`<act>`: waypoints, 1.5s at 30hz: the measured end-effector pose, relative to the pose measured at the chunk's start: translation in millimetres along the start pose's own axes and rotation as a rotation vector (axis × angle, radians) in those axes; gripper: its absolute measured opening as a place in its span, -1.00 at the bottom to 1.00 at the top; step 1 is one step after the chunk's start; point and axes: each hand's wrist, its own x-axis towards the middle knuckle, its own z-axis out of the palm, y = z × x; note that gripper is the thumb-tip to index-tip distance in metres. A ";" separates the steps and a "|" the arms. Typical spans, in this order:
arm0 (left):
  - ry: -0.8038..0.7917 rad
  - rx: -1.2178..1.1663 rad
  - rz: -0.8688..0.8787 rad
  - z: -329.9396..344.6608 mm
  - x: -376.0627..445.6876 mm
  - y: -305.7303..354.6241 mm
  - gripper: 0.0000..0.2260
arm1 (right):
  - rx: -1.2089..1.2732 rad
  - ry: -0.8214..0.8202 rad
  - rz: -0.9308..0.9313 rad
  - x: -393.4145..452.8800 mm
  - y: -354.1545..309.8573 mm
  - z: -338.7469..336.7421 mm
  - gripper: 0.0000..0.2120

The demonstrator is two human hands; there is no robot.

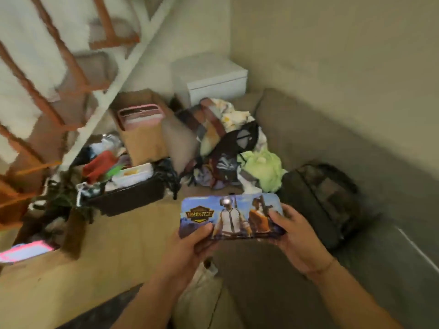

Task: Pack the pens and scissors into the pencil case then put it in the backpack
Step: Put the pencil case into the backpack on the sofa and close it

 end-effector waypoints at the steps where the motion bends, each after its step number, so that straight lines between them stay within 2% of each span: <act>1: -0.050 0.023 -0.037 24.7 15.1 -5.8 -0.86 | 0.028 0.055 -0.031 -1.7 -9.3 -24.3 -0.75; 4: -0.174 0.069 -0.156 93.6 50.9 -26.3 -0.70 | 0.172 0.222 -0.090 -10.3 -31.2 -86.3 -0.64; 7: -0.290 0.118 -0.230 152.4 75.0 -49.1 -0.75 | 0.371 0.332 -0.150 -18.4 -43.1 -130.9 -0.53; 11: -0.373 0.177 -0.325 205.1 105.0 -76.5 -0.71 | 0.538 0.419 -0.180 -15.0 -36.6 -165.9 -0.60; 14: -0.423 0.294 -0.367 228.3 129.4 -90.0 -0.77 | 0.583 0.532 -0.193 -1.1 -27.5 -180.3 -0.51; 17: -0.567 0.444 -0.407 247.3 163.2 -91.7 -0.83 | 0.637 0.658 -0.213 14.1 -18.6 -198.0 -0.62; 19: -0.713 0.631 -0.368 262.3 206.0 -88.7 -0.80 | 0.706 0.731 -0.243 24.2 -11.7 -213.9 -0.61; 20: -0.726 0.739 -0.288 271.9 235.5 -88.9 -0.74 | 0.727 0.774 -0.244 30.1 -9.3 -221.7 -0.60; 23: -0.667 1.257 0.149 304.4 334.3 -100.6 -0.71 | 0.792 0.982 -0.255 44.1 9.9 -250.3 -0.66; 24: -0.723 1.447 0.229 314.5 363.7 -108.3 -0.73 | 0.812 1.046 -0.263 47.1 19.8 -258.8 -0.70; 25: -0.815 1.612 0.234 325.1 388.7 -118.4 -0.75 | 0.832 1.093 -0.268 49.6 29.6 -267.5 -0.72; 27: -0.994 1.869 0.131 343.3 432.1 -144.3 -0.79 | 0.893 1.118 -0.274 57.8 46.0 -279.9 -0.70; 28: -1.058 2.006 0.096 349.5 449.2 -157.8 -0.82 | 0.940 1.024 -0.322 62.1 50.7 -279.9 -0.67; 29: -1.111 2.142 0.083 355.1 463.6 -170.7 -0.77 | 0.970 0.892 -0.398 69.5 54.3 -278.9 -0.64; 31: -1.178 2.294 0.053 361.5 483.0 -196.9 -0.57 | 1.017 0.948 -0.463 83.2 57.5 -275.9 -0.59; 33: -1.169 2.227 0.031 365.1 493.7 -219.3 -0.50 | 1.005 1.040 -0.430 92.9 61.7 -277.5 -0.59; 34: -1.138 2.165 0.041 366.7 496.2 -228.2 -0.50 | 1.029 1.020 -0.457 97.5 68.2 -276.2 -0.60; 36: -1.084 2.042 0.094 370.3 503.1 -242.9 -0.50 | 0.925 1.244 -0.285 108.6 70.4 -278.6 -0.58; 37: -1.063 1.980 0.097 372.1 507.4 -249.1 -0.50 | 0.907 1.262 -0.299 117.4 66.9 -277.0 -0.54; 40: -1.017 1.885 0.043 376.4 519.8 -259.5 -0.44 | 0.879 1.236 -0.324 140.0 57.4 -277.7 -0.37; 41: -0.999 1.881 0.026 377.9 523.4 -261.0 -0.42 | 0.861 1.236 -0.305 146.9 53.5 -277.3 -0.38; 45: -1.062 1.957 0.043 385.7 531.4 -262.8 -0.42 | 0.818 1.185 -0.321 164.5 49.3 -282.3 -0.57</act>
